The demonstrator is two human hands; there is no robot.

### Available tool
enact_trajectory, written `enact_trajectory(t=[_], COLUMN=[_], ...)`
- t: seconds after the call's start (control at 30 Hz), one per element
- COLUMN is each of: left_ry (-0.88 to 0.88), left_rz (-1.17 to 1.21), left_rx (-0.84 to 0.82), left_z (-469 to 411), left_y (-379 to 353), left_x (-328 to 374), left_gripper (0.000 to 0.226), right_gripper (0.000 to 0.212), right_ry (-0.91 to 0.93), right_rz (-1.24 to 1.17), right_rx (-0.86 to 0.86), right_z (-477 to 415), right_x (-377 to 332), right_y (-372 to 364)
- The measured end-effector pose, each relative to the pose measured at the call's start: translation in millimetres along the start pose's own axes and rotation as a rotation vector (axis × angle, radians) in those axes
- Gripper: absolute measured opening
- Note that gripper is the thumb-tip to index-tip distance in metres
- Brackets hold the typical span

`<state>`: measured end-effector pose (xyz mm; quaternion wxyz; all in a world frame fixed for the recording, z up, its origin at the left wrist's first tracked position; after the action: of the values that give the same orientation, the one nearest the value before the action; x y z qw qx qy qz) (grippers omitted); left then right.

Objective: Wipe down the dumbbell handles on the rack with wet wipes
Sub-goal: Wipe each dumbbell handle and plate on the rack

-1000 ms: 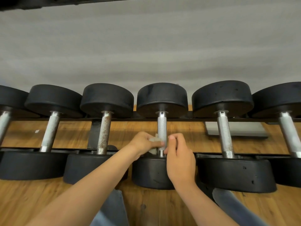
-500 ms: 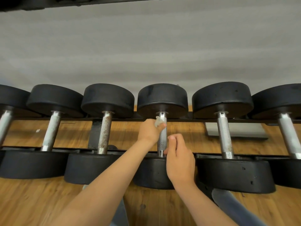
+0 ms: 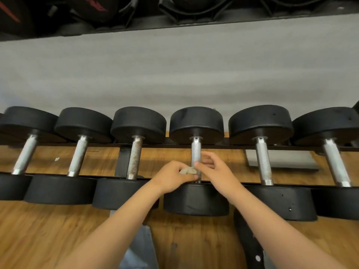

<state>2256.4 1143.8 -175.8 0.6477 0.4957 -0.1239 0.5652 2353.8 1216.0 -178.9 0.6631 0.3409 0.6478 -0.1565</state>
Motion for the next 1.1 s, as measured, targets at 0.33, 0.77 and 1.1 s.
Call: enact_trajectory(t=[0.33,0.77,1.1], left_ry=[0.051,0.179,0.212], left_rz=[0.512,0.246,0.244], left_rx=[0.354,0.803,0.766], left_z=[19,32,30], left_y=[8,0,-3], left_x=[-10,-18,-20], left_gripper=[0.032,0.019,0.021], right_gripper=[0.003,0.017,0.034], right_ry=[0.060,-0.180,-0.224], right_rz=[0.107,-0.435,-0.376], right_rx=[0.288,0.453,0.429], right_z=[-22,-64,-72], right_x=[-11,52,60], right_y=[56,24,6])
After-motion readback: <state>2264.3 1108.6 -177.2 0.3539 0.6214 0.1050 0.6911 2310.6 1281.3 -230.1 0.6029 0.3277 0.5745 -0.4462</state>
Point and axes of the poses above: each hand's wrist, its own z-axis away from the middle knuckle, its own y-axis out of the back of the hand, x = y × z, the point moved 10 cm from there along -z, towards the middle knuckle, and after that the axes turned 15 degrees about y, right-handed, at the moved point
